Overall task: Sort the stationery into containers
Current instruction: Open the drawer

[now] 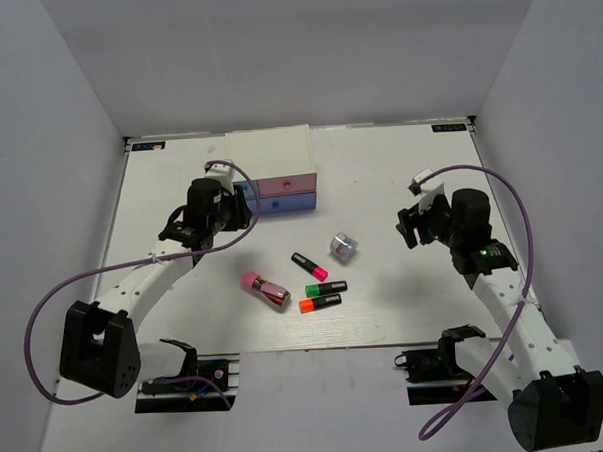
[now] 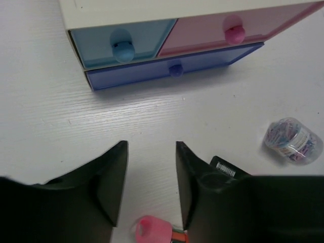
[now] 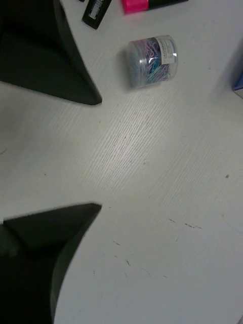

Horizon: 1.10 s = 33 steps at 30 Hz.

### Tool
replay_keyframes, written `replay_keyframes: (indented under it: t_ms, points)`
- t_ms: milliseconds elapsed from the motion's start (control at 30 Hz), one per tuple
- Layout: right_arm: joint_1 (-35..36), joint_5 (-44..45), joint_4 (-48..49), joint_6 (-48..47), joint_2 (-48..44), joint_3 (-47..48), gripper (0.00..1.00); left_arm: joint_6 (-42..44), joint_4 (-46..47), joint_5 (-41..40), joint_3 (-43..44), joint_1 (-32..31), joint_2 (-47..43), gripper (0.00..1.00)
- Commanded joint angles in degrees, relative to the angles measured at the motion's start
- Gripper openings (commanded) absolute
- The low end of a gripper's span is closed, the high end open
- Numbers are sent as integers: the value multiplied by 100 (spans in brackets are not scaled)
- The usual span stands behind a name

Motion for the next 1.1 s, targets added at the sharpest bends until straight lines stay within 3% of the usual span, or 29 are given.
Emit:
replay_keyframes:
  t_ms: [0,67,100,133,200,367,533,1067]
  points:
    - [80,-252,165,87,-259,36,69,45,151,-245,277,-14,227,50]
    - [107,-296,279,140,-383,0,50,45,152,-245,347,-14,411,55]
    - [150,-270,306,158,-374,-17,30,-16,265,-306,348,-14,413,60]
    - [151,-261,358,201,-409,-18,28,-16,327,-368,348,-14,474,66]
    - [186,-209,358,228,-409,-18,33,-78,442,-368,348,-14,640,75]
    - [256,-59,420,263,-435,-44,38,-210,722,-482,471,-14,983,76]
    - [327,-7,455,272,-471,-61,38,-262,1109,-789,471,-14,1212,62]
    - [432,152,534,307,-471,-97,40,-315,1671,-1107,409,-14,1555,52]
